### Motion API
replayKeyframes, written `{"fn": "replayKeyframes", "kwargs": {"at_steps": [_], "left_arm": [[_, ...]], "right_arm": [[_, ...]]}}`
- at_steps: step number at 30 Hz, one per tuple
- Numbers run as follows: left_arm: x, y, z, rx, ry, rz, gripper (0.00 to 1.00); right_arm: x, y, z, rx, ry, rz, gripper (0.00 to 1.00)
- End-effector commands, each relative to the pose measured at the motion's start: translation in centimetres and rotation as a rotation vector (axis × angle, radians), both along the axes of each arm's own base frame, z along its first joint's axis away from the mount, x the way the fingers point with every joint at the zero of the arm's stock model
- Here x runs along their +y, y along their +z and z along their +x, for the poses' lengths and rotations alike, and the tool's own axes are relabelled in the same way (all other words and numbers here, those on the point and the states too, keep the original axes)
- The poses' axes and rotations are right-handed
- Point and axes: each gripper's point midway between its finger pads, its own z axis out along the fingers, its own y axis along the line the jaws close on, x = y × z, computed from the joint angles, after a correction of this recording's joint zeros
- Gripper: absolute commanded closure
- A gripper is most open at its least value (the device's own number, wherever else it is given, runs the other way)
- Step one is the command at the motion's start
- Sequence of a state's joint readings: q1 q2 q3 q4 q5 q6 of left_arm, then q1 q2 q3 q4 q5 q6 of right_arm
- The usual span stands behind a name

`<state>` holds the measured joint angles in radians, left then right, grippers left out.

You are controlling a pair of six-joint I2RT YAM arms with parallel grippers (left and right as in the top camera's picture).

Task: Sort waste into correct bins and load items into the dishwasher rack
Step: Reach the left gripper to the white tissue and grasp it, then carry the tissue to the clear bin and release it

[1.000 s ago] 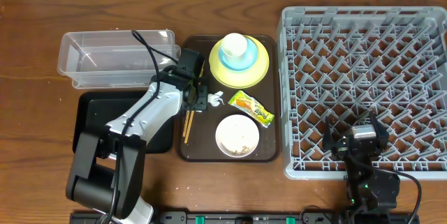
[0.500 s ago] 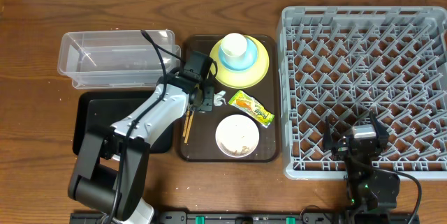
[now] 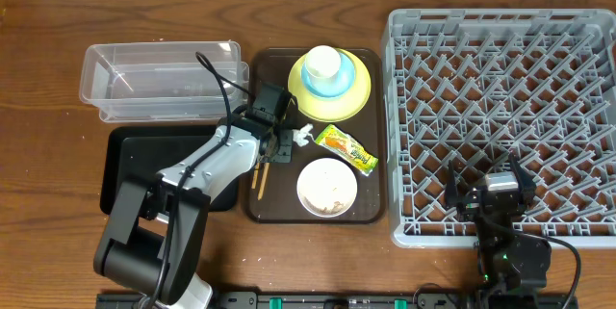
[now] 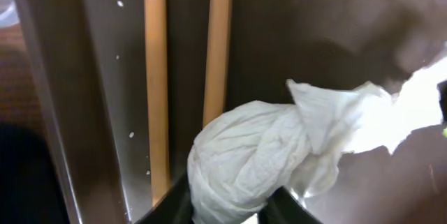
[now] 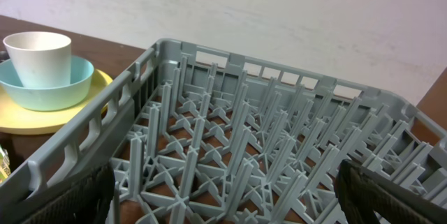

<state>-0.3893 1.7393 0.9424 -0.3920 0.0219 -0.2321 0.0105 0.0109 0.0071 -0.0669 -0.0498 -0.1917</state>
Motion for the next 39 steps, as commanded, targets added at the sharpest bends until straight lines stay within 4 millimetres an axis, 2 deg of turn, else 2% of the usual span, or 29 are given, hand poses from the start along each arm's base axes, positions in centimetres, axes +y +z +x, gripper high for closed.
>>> {"fn": "replayKeyframes", "kwargs": {"at_steps": [1, 3, 7, 14, 18, 20, 23, 26, 30, 34, 39], "left_arm": [[0.0, 0.5, 0.5, -0.022, -0.007, 0.007, 0.88], [-0.1, 1.0, 0.8, -0.036, -0.007, 0.001, 0.94], [-0.3, 3.2, 1.3, -0.089, -0.005, -0.017, 0.94], [0.7, 10.5, 2.5, -0.272, 0.032, -0.086, 0.92], [3.2, 15.2, 3.9, -0.424, 0.108, -0.124, 0.94], [5.3, 17.1, 5.0, -0.502, 0.169, -0.120, 0.94], [8.5, 18.7, 6.7, -0.594, 0.261, -0.106, 0.94], [11.4, 18.9, 8.3, -0.637, 0.334, -0.092, 0.94], [14.5, 17.1, 10.0, -0.637, 0.407, -0.068, 0.93], [16.5, 14.7, 11.3, -0.616, 0.451, -0.049, 0.93], [18.0, 12.0, 12.3, -0.587, 0.481, -0.034, 0.89]], "right_arm": [[0.0, -0.1, 0.0, 0.002, 0.003, 0.004, 0.01], [0.0, -0.1, 0.0, 0.002, 0.003, 0.004, 0.01], [0.0, -0.1, 0.0, 0.002, 0.002, 0.004, 0.01], [0.0, -0.1, 0.0, 0.002, 0.002, 0.004, 0.01], [0.0, -0.1, 0.0, 0.002, 0.002, 0.004, 0.01], [0.0, -0.1, 0.0, 0.002, 0.003, 0.004, 0.01], [0.0, -0.1, 0.0, 0.002, 0.003, 0.004, 0.01], [0.0, -0.1, 0.0, 0.002, 0.003, 0.004, 0.01], [0.0, -0.1, 0.0, 0.002, 0.003, 0.004, 0.01], [0.0, -0.1, 0.0, 0.002, 0.003, 0.004, 0.01], [0.0, -0.1, 0.0, 0.002, 0.003, 0.004, 0.01]]}}
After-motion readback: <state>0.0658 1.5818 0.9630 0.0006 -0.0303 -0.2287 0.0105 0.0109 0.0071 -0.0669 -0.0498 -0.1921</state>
